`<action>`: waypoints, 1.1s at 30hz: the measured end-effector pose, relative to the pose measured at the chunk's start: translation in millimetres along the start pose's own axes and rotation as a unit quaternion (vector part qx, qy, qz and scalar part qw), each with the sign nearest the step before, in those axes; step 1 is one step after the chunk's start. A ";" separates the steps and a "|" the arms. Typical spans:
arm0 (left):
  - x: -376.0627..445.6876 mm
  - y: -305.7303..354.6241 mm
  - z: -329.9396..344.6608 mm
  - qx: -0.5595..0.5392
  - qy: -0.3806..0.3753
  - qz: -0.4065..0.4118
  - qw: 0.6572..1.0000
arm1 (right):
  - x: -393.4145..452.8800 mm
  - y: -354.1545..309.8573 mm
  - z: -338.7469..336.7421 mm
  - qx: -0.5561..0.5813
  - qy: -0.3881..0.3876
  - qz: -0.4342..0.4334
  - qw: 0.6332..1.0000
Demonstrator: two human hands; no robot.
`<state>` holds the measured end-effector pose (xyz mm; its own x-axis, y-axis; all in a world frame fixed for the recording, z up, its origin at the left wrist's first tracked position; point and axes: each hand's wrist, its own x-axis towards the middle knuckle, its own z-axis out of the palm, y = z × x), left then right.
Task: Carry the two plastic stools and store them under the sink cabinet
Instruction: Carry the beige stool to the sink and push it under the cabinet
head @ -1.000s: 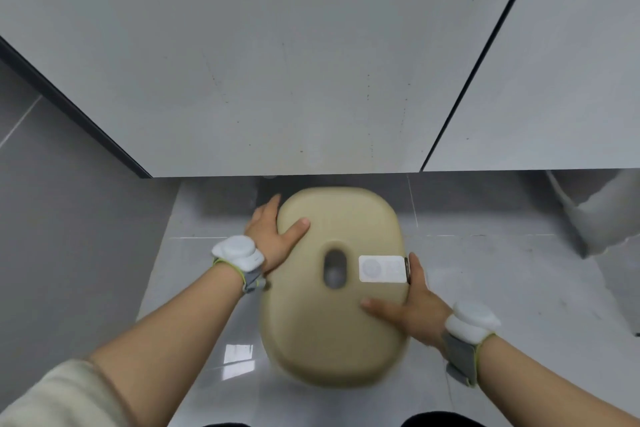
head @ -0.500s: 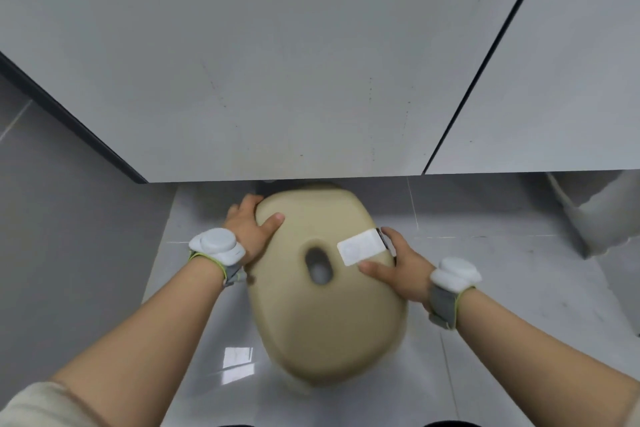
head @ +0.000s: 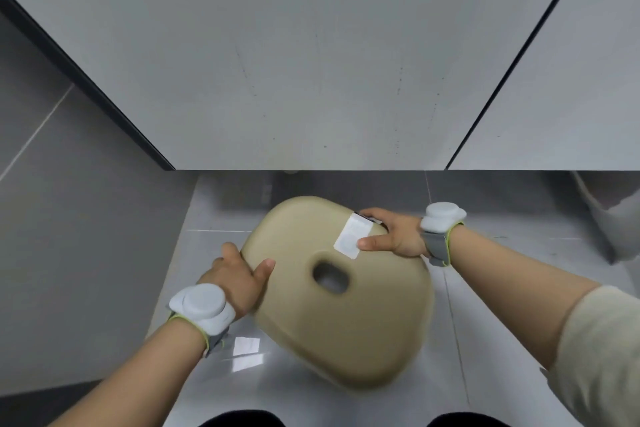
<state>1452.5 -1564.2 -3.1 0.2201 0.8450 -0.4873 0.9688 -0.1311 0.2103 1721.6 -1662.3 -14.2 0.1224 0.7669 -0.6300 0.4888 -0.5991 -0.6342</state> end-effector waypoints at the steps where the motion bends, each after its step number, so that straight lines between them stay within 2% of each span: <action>1: -4.0 -2.3 0.0 0.007 -0.007 -0.001 1.000 | 0.4 -3.6 -1.5 -0.011 -0.002 -0.007 1.000; 5: -9.2 -4.5 -10.3 0.037 -0.037 0.002 0.999 | -3.3 -12.5 0.3 -0.005 0.014 -0.006 1.000; 7: -1.3 -0.7 -15.2 0.032 -0.043 0.009 0.999 | -8.0 -5.9 10.0 -0.026 0.070 0.023 0.997; 9: 9.3 5.4 -14.0 -0.017 -0.055 0.025 0.998 | -23.9 5.8 25.2 -0.025 0.148 0.066 0.986; 12: 23.7 14.2 -8.7 -0.115 -0.080 0.035 0.990 | -58.9 24.4 46.7 0.093 0.202 0.115 0.968; 15: 34.7 20.3 -10.6 -0.172 -0.087 0.050 0.980 | -81.5 36.7 61.4 0.200 0.174 0.175 0.948; 19: 35.1 24.8 -13.0 -0.200 -0.080 0.055 0.975 | -83.5 36.7 65.8 0.283 0.159 0.179 0.929; 27: 28.4 24.8 -5.1 -0.225 -0.043 0.039 0.973 | -65.8 34.6 46.4 0.225 0.181 0.153 0.945; 33: 19.6 14.0 2.3 -0.262 -0.017 -0.012 0.965 | -37.2 25.9 25.8 0.183 0.187 0.114 0.958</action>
<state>1470.6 -1550.6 -11.6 0.2097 0.8261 -0.5230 0.7853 0.1764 0.5935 1707.5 -1712.3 -18.8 0.5252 0.5946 -0.6088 0.0858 -0.7487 -0.6573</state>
